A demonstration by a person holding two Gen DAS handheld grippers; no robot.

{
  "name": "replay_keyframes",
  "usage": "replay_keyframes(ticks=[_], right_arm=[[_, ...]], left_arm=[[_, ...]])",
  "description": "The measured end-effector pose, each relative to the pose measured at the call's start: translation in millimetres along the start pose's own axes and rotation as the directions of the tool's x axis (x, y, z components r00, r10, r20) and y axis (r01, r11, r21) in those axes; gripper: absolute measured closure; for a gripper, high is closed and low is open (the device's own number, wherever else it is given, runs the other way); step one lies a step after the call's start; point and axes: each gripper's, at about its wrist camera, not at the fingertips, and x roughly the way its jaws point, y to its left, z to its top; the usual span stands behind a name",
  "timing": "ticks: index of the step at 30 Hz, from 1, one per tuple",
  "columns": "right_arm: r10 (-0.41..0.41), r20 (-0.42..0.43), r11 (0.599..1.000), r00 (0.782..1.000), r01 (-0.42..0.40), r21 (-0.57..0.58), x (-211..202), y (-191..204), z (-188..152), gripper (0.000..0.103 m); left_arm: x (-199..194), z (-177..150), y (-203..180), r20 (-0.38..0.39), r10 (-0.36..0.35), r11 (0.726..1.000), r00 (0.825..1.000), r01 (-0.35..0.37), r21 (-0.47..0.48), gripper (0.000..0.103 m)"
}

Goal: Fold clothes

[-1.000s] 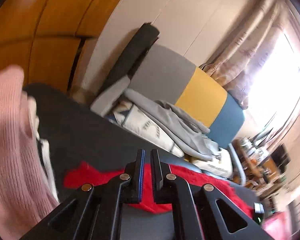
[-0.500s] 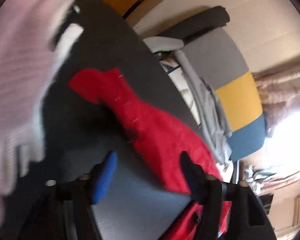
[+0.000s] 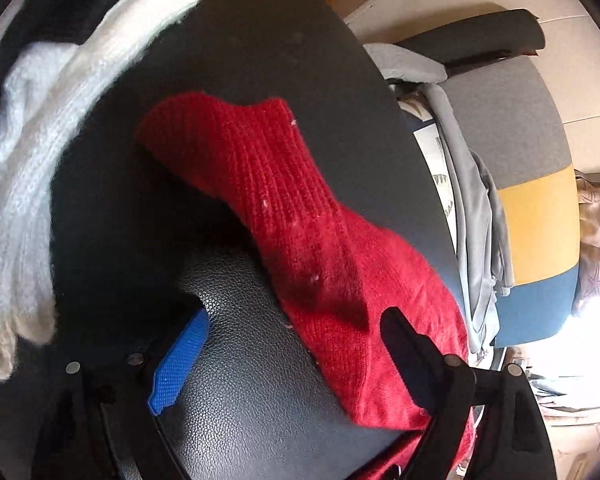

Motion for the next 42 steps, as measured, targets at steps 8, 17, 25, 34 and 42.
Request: replay_keyframes(ticks=[8,17,25,34,42], right_arm=[[0.003,0.002,1.0,1.0,-0.003,0.005,1,-3,1,0.0],[0.006,-0.042,1.0,0.999,-0.006,-0.002,2,0,3,0.0],[0.016,-0.147,1.0,0.989,-0.018,-0.011,3,9,12,0.0],[0.008,-0.026,1.0,1.0,-0.009,-0.014,4,8,-8,0.0],[0.023,-0.002,1.0,1.0,-0.023,-0.009,4,3,-17,0.0]], left_arm=[[-7,-6,-13,0.032,0.028,0.996,0.999,-0.031,0.088,0.093],[-95,-2,-57,0.264,-0.078,0.935,0.961,-0.021,0.354,0.094],[-146,-33,-96,0.492,-0.128,0.681,0.861,-0.284,0.674,0.094],[-79,-102,-51,0.298,0.001,0.522,0.954,-0.255,0.814,0.09],[-89,-116,18,0.23,0.009,0.744,0.973,-0.16,0.649,0.076]])
